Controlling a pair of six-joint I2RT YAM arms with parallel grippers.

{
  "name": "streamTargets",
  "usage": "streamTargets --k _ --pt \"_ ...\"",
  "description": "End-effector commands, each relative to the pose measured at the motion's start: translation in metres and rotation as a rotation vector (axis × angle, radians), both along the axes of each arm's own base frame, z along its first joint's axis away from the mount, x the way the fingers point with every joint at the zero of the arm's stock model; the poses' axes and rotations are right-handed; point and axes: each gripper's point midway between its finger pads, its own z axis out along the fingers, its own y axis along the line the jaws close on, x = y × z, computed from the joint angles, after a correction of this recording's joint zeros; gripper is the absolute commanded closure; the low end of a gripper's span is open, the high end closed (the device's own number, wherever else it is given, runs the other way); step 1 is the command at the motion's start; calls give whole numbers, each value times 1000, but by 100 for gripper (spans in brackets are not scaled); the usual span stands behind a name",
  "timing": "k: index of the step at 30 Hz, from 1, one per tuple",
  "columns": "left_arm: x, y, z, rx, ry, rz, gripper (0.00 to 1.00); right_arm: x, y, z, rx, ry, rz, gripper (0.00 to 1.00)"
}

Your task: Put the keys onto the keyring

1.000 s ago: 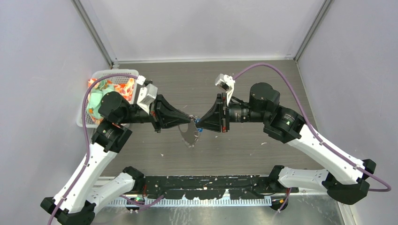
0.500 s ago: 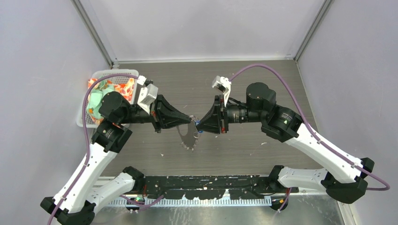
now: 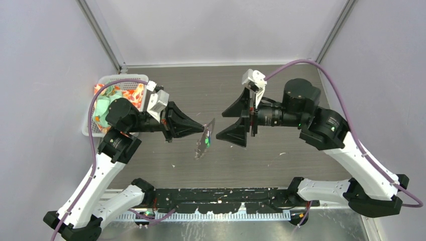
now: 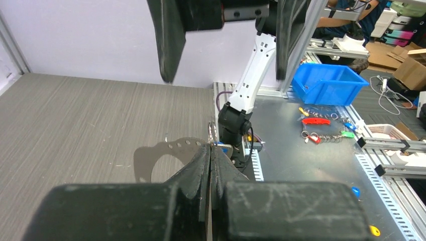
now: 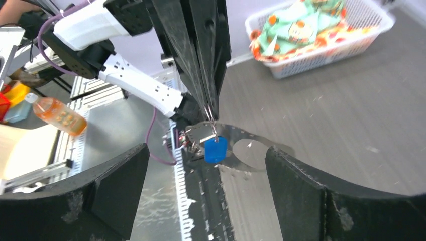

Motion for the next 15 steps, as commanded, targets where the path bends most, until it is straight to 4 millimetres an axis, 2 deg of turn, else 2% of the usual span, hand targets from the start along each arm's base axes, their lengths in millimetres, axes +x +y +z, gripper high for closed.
streamTargets --k 1,3,8,9,11,12,15 --pt "-12 4 17 -25 -63 -30 100 8 -5 21 12 -159 -10 10" --pt "-13 4 16 -21 -57 -35 100 8 1 23 23 -175 16 12" --pt "-13 4 17 -21 -50 -36 100 5 19 18 22 -170 108 39" --pt "-13 4 18 -22 -50 -34 100 4 21 18 24 -169 121 45" --pt "-13 4 18 -22 -46 -33 100 3 24 19 32 -169 145 65" --pt "-13 4 18 -22 -46 -33 100 2 26 19 32 -167 153 72" --pt "-13 4 18 -22 -45 -33 100 1 28 17 36 -155 163 76"
